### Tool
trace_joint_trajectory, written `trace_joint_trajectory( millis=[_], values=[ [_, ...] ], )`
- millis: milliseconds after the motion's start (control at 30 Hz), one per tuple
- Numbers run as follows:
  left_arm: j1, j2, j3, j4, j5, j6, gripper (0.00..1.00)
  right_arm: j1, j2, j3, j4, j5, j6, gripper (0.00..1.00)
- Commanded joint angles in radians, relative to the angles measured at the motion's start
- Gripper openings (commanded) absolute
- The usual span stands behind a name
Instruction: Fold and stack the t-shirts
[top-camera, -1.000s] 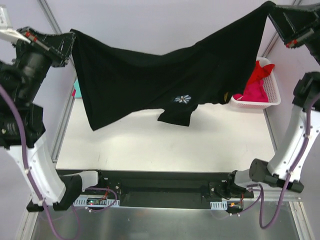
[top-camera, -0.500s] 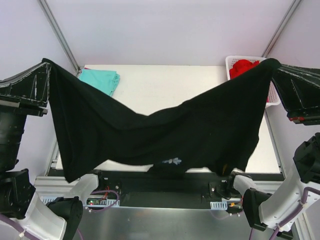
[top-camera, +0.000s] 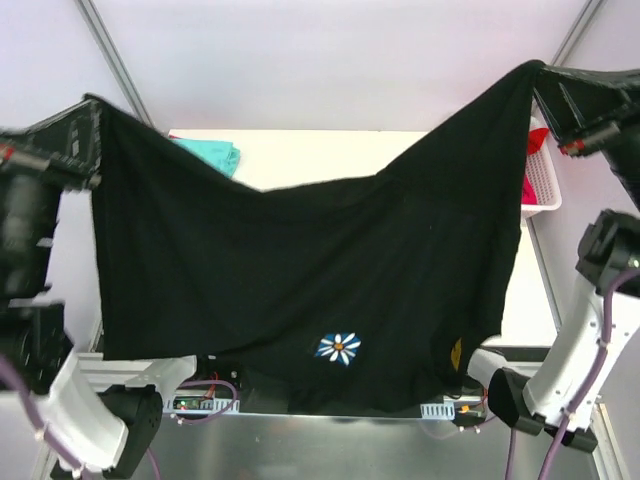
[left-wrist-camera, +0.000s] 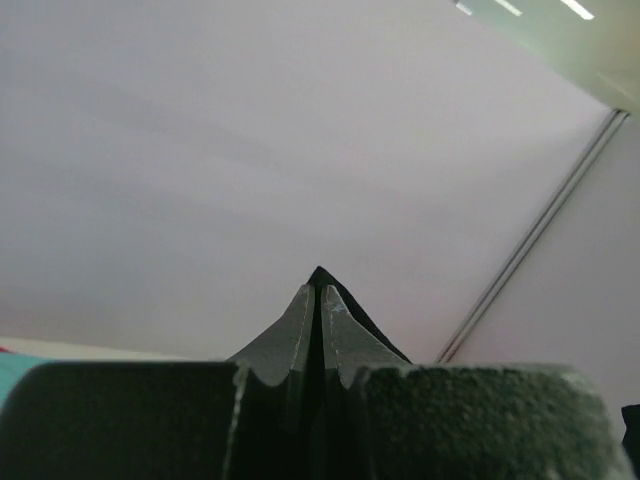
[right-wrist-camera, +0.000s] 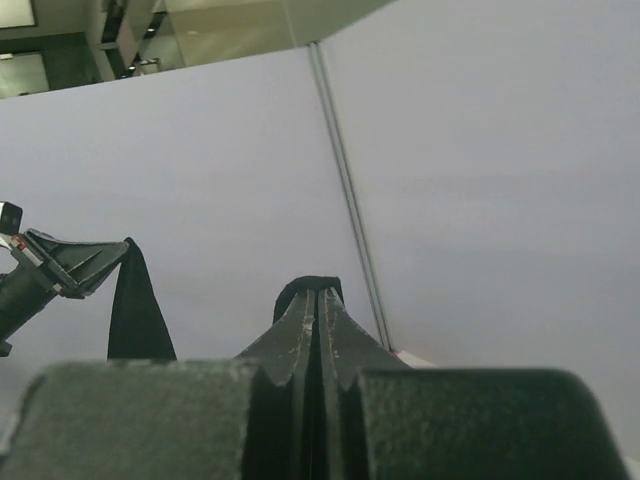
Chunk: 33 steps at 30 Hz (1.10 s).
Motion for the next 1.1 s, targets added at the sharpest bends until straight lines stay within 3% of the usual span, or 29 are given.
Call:
trace_joint_trajectory(
  millis=[0,133,233,267,367,400,500,733,900,1000,1067],
  values=[
    [-0.004,0.184,-0.150,0.012,0.059,0.000,0.00,-0.005,0.078,-0.100,-0.044,0.010,-0.096,0.00],
    [-0.004,0.270,-0.271,0.140,0.101,-0.023,0.00,-0.004,0.187,-0.155,0.010,0.031,-0.128,0.01],
    [-0.001,0.432,-0.161,0.174,0.124,-0.023,0.00,-0.005,0.350,-0.083,0.088,0.036,-0.085,0.00],
    [0.002,0.545,-0.041,0.174,0.157,-0.025,0.00,-0.005,0.397,-0.050,0.112,0.039,-0.037,0.00],
    [0.013,0.768,0.241,0.161,0.199,-0.058,0.00,-0.001,0.634,0.178,0.195,0.054,0.091,0.00],
    [0.017,0.814,0.302,0.164,0.230,-0.102,0.00,0.002,0.690,0.339,0.212,0.063,0.120,0.00],
    [0.037,0.913,0.398,0.206,0.280,-0.167,0.00,0.002,0.871,0.579,0.232,0.111,0.221,0.00],
    [0.037,0.781,0.227,0.375,0.353,-0.186,0.00,0.019,0.761,0.339,0.458,0.090,0.292,0.00],
    [0.037,0.631,0.168,0.388,0.346,-0.146,0.00,0.037,0.703,0.398,0.473,0.062,0.317,0.01],
    [0.037,0.493,0.024,0.397,0.350,-0.129,0.00,0.037,0.619,0.316,0.501,0.012,0.343,0.00],
    [0.037,0.366,-0.157,0.418,0.334,-0.109,0.00,0.036,0.502,0.139,0.554,-0.039,0.358,0.00]
  ],
)
